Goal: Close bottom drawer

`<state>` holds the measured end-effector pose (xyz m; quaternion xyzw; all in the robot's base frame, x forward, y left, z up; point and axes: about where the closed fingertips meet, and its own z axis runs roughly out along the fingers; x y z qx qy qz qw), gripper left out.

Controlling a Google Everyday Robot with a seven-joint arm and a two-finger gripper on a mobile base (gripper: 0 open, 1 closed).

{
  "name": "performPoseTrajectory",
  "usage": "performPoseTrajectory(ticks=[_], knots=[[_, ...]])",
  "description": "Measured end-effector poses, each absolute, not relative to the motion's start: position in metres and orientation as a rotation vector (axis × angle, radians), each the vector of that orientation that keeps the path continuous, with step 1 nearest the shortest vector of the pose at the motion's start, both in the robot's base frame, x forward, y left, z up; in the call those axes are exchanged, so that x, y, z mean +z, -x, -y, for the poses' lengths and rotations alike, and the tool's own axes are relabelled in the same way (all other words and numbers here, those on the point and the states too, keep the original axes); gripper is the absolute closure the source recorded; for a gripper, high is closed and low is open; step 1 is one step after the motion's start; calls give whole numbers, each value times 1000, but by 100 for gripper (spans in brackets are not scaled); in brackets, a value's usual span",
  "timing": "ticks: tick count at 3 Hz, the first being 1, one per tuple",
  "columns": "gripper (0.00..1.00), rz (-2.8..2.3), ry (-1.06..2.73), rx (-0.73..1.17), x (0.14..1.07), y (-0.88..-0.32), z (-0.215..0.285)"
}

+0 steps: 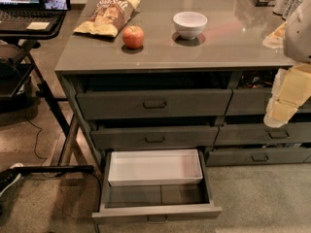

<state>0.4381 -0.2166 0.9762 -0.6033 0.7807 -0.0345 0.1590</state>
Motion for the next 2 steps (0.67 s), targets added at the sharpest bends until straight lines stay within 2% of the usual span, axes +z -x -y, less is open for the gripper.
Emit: performPoseTrajectory(ticks=[2], knots=[[0,-2195,1714,-85,942,-435,213]])
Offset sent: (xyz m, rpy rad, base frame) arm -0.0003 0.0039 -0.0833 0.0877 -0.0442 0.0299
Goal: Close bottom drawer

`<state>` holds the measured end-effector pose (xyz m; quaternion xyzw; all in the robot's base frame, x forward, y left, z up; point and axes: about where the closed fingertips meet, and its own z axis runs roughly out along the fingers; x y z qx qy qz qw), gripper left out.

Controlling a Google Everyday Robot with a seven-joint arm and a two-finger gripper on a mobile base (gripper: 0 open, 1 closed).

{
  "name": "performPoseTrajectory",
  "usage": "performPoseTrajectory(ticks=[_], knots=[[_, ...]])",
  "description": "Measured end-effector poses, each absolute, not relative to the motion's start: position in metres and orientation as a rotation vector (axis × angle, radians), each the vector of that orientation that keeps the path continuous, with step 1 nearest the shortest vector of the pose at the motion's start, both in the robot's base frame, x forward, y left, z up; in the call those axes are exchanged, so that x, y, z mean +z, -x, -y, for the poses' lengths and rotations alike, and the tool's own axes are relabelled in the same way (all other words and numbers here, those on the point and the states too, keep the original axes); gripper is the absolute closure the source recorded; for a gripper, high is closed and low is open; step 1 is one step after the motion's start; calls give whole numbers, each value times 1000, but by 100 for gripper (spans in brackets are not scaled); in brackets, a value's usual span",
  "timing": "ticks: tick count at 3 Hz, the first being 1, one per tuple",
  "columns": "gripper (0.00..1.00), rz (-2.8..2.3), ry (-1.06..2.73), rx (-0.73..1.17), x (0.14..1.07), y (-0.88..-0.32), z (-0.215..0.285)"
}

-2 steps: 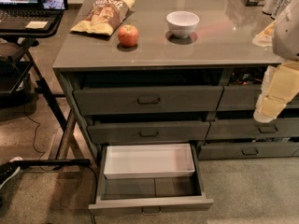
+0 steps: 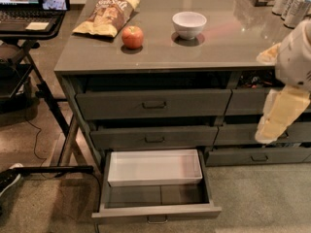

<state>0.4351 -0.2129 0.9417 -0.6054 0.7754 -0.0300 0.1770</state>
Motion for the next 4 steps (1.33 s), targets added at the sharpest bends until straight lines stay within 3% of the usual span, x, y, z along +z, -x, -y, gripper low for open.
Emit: performPoseTrajectory(ticks=[3,4], knots=[[0,-1954,1557,339,721,-420,198],[0,-1911,1550,367,693,-427,200]])
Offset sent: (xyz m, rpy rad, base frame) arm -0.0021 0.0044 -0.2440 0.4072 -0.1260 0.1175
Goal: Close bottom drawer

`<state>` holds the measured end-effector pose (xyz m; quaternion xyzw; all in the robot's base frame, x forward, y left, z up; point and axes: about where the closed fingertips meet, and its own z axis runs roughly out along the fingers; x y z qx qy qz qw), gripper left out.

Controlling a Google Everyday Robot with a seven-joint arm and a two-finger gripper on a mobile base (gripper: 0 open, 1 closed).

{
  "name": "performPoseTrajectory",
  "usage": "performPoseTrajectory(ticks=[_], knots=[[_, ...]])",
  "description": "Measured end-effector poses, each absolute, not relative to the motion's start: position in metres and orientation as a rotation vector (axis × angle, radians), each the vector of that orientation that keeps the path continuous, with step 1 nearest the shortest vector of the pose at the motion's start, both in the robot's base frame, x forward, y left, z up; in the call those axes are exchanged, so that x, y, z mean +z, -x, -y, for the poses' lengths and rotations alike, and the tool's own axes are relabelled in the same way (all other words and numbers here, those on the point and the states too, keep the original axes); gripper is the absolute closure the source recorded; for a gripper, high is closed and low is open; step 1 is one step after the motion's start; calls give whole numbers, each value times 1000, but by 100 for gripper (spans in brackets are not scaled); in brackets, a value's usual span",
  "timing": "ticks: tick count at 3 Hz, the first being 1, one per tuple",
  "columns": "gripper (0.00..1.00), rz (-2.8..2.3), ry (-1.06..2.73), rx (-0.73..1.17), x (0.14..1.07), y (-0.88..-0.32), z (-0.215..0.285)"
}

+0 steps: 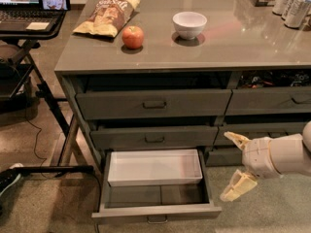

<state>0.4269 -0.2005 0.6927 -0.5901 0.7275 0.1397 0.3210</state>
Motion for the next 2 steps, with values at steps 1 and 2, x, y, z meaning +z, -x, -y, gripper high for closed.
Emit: performPoseTrajectory(ticks=[1,2], knots=[[0,-1911,1551,368,692,-427,200],[0,-1888,1577,393,682,-426,193]])
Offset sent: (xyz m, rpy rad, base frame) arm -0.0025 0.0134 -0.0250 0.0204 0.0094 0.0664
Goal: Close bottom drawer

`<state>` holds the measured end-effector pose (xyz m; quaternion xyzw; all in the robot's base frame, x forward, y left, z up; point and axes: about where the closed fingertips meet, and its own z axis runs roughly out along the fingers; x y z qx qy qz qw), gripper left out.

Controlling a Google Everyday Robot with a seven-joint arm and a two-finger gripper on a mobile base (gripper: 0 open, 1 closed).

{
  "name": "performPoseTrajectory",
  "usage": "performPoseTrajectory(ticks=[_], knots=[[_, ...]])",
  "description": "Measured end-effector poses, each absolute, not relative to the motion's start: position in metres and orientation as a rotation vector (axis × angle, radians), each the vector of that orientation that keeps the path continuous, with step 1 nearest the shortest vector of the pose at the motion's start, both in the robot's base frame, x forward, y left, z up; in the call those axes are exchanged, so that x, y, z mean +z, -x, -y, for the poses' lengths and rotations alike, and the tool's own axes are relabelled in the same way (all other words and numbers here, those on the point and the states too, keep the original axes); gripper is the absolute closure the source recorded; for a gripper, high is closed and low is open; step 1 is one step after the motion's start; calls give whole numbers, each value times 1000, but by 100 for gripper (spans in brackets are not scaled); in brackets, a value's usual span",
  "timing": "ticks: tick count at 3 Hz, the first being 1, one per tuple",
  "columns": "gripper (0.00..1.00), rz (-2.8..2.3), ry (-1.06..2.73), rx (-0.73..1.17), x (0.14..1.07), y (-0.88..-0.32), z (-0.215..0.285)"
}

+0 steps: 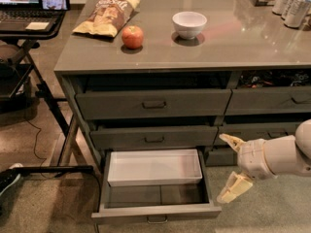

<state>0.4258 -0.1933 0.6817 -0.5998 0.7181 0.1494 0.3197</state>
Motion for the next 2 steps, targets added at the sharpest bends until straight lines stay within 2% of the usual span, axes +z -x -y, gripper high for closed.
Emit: performPoseTrajectory(ticks=[2], knots=[[0,-1799,1696,481,580,-427,164]])
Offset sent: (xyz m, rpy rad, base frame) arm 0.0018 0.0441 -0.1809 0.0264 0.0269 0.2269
